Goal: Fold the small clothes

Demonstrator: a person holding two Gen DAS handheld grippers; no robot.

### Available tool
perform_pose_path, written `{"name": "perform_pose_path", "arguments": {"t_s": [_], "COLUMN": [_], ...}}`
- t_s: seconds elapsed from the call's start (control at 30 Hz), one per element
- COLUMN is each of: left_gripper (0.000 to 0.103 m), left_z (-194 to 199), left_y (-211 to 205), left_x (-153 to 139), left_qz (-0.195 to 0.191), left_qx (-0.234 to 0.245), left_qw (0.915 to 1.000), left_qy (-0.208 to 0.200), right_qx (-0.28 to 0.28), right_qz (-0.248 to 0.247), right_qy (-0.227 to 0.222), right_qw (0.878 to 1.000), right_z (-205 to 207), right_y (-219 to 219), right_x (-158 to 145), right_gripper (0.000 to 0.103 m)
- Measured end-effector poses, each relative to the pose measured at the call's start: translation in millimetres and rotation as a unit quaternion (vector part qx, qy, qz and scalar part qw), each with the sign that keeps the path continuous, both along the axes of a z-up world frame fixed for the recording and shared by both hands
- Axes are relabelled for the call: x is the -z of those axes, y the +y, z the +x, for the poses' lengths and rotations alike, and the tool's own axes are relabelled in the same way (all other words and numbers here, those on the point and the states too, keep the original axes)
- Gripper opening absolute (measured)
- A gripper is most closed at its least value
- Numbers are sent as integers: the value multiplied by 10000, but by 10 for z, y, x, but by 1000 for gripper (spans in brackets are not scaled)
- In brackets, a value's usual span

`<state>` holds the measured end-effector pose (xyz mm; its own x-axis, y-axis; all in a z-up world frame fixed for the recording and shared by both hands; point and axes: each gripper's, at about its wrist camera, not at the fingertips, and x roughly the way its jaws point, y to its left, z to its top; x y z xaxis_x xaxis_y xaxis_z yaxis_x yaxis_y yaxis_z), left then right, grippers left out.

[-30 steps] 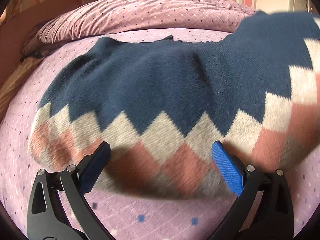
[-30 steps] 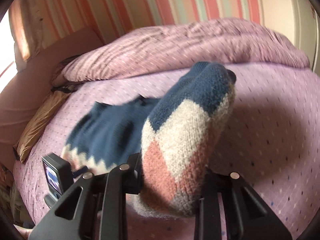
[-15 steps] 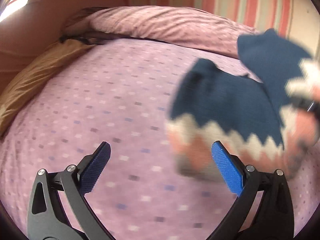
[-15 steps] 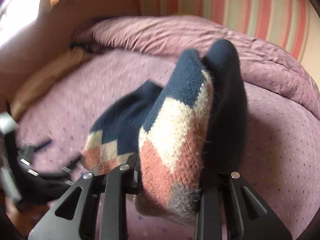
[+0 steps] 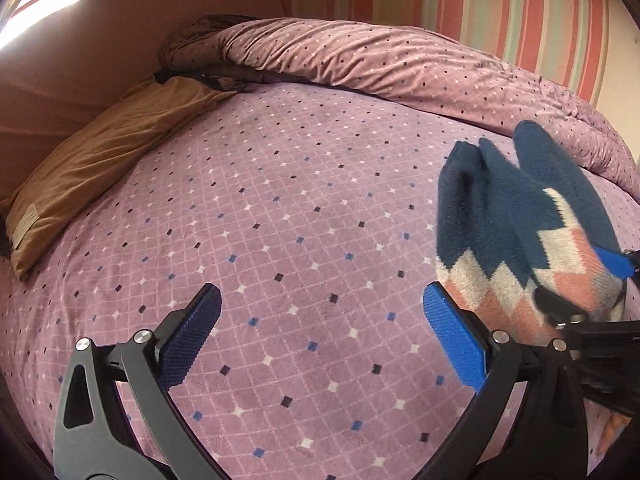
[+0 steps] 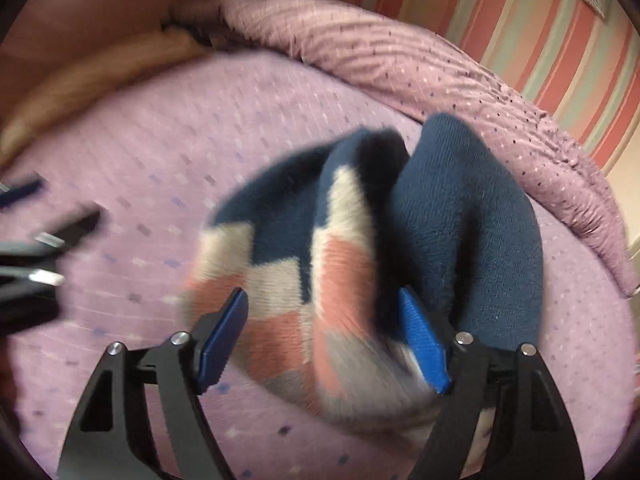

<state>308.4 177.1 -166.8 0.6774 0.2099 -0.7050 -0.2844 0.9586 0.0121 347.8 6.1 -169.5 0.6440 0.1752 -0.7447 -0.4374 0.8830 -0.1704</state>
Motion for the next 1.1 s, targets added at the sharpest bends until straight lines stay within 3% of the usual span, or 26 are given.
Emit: {"name": "perform_pose_path", "arguments": {"t_s": [0.1, 0.2, 0.27, 0.37, 0.47, 0.5, 0.57, 0.67, 0.83, 0.97, 1.1], "left_gripper": [100, 100, 100, 100, 100, 100, 100, 100, 100, 100, 100], "left_z": [31, 42, 53, 62, 88, 103, 131, 203, 419, 637, 751], "left_y": [-124, -274, -367, -498, -578, -593, -598, -616, -836, -1147, -1463], "left_x": [-74, -149, -197, -285, -382, -421, -460, -524, -662, -612, -503], "left_qz": [-14, -12, -4, 11, 83, 112, 139, 159, -101, -545, -717], "left_qx": [82, 169, 231, 315, 375, 387, 389, 414, 846, 1346, 1721], "left_qw": [9999, 9998, 9996, 9992, 9987, 9986, 9984, 9982, 9947, 9881, 9816], "left_qy": [-67, -142, -169, -243, -323, -351, -378, -398, -578, -506, -412], "right_qx": [276, 1060, 1687, 2154, 1730, 1500, 1317, 1314, 1264, 1348, 1604], "right_qz": [341, 555, 644, 796, 839, 802, 453, 496, 1105, 1279, 1407], "right_qy": [-539, -919, -797, -367, 295, 469, 309, 106, 97, -110, -217], "right_qw": [9976, 9886, 9803, 9726, 9809, 9843, 9898, 9900, 9858, 9825, 9767], "right_z": [-200, -232, -137, 26, 138, 134, 55, -45, -108, -251, -284], "right_y": [-316, -848, -1225, -1520, -1339, -1206, -931, -856, -1107, -1315, -1687], "right_x": [-358, -521, -452, -229, 115, 222, 360, 414, 353, 306, 288], "right_gripper": [86, 91, 91, 91, 91, 101, 102, 102, 101, 100, 100]}}
